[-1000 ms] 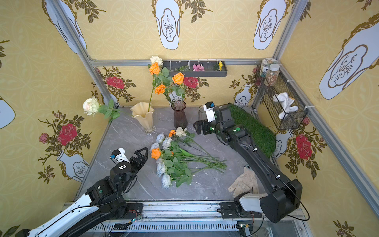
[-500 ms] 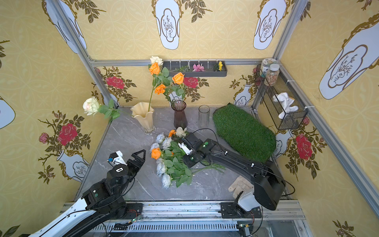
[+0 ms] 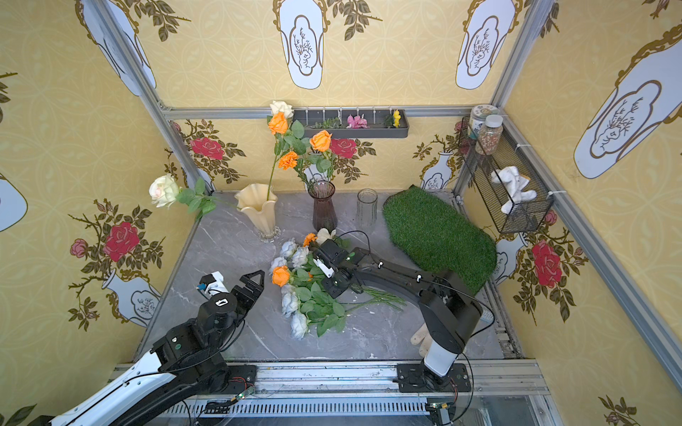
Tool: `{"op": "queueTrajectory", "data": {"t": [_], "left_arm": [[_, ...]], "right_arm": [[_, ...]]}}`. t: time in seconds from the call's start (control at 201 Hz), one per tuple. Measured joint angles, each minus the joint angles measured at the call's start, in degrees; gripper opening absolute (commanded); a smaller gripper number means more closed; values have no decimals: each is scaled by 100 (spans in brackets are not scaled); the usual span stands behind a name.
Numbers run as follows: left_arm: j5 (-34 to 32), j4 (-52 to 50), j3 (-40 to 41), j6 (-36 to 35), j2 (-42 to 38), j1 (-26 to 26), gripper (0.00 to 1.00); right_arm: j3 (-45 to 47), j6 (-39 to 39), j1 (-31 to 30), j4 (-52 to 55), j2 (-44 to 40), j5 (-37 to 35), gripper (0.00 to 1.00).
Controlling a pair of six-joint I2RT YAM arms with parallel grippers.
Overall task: Arrange the flowers in different vases according to their colors
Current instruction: Pick up the flower at the center of the board.
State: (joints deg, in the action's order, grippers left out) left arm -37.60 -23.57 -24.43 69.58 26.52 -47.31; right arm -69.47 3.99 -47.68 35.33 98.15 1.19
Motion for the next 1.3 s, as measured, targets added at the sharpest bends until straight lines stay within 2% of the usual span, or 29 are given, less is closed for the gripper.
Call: {"op": "queueTrajectory", "data": {"t": [0.453,0.917,1.001,1.151,1.295], "left_arm": [[-66,297,-63,-166,326,0,100],[-125,424,-50,-201,310,2,100],[-125,424,-44,-205,297,2,100],[-127,422,-26,-205,269,2,100],[-136,424,-20,-205,245,2,100]], "right_arm": [[-452,-350,201,-282,811,9,39],[-667,-466,151,-369,1248,70,38],[-667,-503,131,-367,1272,72,34],[-680,-579,127,-365,1272,61,16],[-699,-726,105,-356,1189,50,8]]}}
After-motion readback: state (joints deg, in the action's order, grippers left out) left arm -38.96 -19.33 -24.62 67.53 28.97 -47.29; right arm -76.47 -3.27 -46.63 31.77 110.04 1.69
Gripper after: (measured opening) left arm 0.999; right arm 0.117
